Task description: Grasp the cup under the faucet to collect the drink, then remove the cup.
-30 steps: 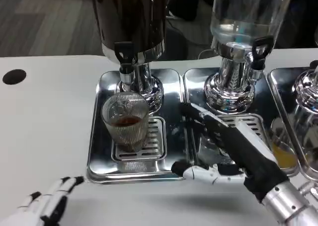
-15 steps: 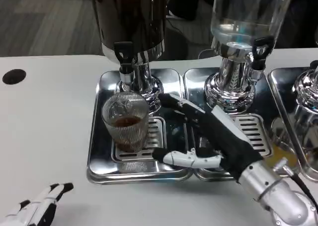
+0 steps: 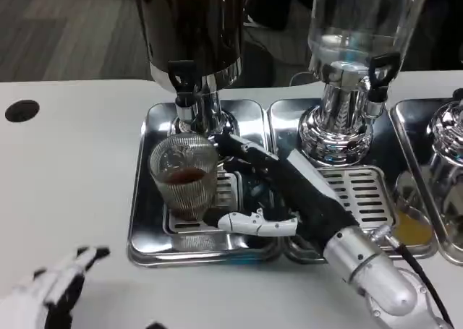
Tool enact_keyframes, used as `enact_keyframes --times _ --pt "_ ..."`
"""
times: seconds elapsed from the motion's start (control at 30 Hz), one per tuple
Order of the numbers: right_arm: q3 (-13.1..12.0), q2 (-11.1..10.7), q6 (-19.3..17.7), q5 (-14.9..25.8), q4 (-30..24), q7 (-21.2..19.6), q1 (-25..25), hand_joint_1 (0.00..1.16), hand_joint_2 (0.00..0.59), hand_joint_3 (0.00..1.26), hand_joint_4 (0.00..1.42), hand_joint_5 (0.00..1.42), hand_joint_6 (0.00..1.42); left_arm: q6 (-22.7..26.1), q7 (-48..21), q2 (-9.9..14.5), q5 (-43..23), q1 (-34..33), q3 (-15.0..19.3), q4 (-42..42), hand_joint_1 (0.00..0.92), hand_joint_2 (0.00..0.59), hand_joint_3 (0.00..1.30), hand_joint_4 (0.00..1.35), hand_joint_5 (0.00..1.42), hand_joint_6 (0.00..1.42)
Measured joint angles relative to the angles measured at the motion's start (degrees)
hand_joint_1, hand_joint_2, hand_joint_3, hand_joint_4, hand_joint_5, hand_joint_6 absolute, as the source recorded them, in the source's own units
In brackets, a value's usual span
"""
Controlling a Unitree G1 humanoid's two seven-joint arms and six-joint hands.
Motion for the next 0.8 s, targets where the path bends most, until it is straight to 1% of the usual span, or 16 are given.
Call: enact_keyframes --times 0.17,0.27,0.37,0.53,0.7,0.8 --pt "0.03 0.57 -0.85 -0.17 2.27 -1.63 -0.57 0.73 0.102 0.07 0.10 0.15 0.07 0.70 -3.48 0.40 0.05 -3.26 -0.01 -0.88 0.021 0.078 0.23 0.15 0.23 0.19" --pt "0.01 1.62 -1.87 -0.79 3.55 -4.02 -1.01 0.73 0.099 0.03 0.06 0.11 0.01 0.84 -4.40 0.38 0.17 -3.49 -0.28 -1.19 0.021 0.078 0.23 0.16 0.23 0.19" --pt "0.04 2.17 -2.19 -1.48 4.60 -5.50 -1.43 0.73 0.087 0.01 0.03 0.08 0.00 0.85 -4.65 0.37 0.15 -3.24 -0.33 -1.17 0.033 0.081 0.24 0.16 0.23 0.19" --pt "0.47 3.36 -2.46 -2.14 6.50 -6.83 -2.37 0.73 0.084 0.01 0.03 0.08 0.00 0.84 -4.71 0.40 -0.08 -2.15 0.33 -0.94 0.036 0.081 0.25 0.17 0.24 0.19" --pt "1.19 4.42 -3.33 -2.22 7.33 -7.00 -3.52 0.73 0.088 0.03 0.05 0.10 0.02 0.84 -4.72 0.47 -0.20 -1.76 0.84 -0.16 0.037 0.082 0.25 0.17 0.24 0.19" --pt "1.48 5.52 -3.93 -2.24 8.49 -7.17 -4.39 0.74 0.093 0.04 0.06 0.12 0.03 0.84 -4.76 0.48 -0.22 -1.77 0.85 0.53 0.038 0.082 0.25 0.17 0.24 0.19"
